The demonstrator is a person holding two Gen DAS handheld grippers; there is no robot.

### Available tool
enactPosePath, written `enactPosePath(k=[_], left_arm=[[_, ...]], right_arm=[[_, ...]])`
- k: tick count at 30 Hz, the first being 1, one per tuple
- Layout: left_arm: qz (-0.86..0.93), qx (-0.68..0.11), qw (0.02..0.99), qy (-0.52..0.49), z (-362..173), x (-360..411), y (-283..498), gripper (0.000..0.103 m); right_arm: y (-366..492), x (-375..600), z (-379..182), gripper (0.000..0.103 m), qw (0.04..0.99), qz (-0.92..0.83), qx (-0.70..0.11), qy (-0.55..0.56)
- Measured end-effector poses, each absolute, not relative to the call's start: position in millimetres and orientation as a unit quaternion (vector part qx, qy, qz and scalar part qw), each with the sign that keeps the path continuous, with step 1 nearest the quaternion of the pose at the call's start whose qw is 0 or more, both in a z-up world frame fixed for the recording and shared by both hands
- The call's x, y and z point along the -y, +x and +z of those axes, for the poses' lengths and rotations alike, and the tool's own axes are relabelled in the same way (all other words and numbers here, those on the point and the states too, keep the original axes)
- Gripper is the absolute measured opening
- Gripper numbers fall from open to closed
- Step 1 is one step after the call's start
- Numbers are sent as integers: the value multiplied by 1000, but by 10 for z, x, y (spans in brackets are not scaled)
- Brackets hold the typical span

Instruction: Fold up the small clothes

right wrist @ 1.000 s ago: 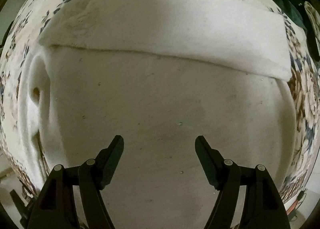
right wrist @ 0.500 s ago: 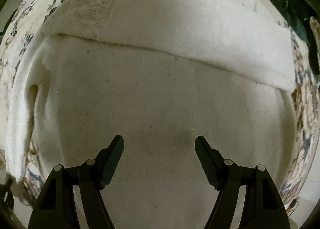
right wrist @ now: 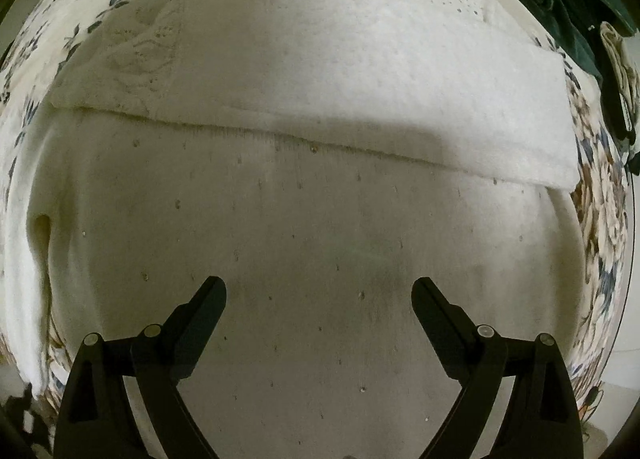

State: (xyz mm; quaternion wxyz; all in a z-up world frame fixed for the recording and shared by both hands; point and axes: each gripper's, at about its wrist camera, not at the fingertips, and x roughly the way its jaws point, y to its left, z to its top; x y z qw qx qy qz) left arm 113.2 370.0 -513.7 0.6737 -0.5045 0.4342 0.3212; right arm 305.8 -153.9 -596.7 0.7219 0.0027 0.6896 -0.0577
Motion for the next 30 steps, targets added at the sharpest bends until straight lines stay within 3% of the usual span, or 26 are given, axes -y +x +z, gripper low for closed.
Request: enactPosePath(k=[8,15,21,26,29,30], left_arm=[[251,-462,790,-316,-4132,-3086,2062,5],[21,-474,852,-220,-3668,-1196,3510,5],[-189,-498,831,-158,-3699,1116,4428,5],[-268,-540,790,-111,-4034,2482,4682,6],[-286,-594,745,-101,-4338,2903,4726,11],[-284,-609,735,-99,-4428,2961,4735,21]], right_arm=[[3261,1860,-5837,95,748,-90,-658,-6],[3532,2841,-5774,95,741,-126,-656,63],[3389,3636,-5860,95,730,-168,-653,115],[3300,4315,-5915,95,724,-183,-651,136],[3231,4609,-5949,95,719,-176,-654,155],[3204,4697,-5952,95,719,-170,-654,164]])
